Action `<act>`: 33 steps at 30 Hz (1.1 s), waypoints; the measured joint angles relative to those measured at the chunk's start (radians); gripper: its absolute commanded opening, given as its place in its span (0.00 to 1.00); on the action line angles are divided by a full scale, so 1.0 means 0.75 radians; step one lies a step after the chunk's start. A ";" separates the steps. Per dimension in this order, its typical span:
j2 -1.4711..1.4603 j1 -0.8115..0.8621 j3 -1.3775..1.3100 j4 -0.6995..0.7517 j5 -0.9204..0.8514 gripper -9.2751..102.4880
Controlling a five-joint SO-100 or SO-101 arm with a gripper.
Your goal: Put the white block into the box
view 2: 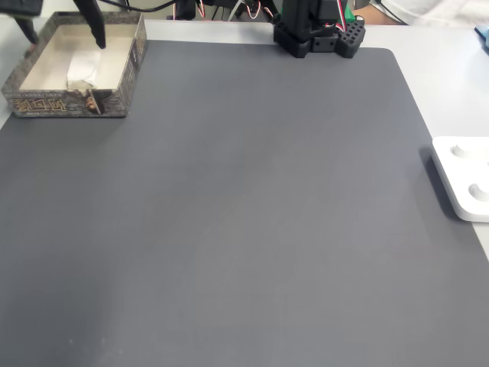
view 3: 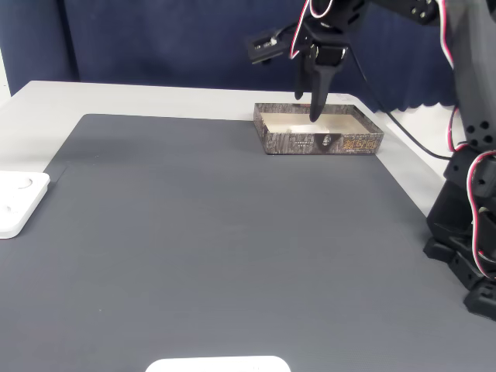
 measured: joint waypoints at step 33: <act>0.843 -0.542 0.843 0.131 -1.033 0.07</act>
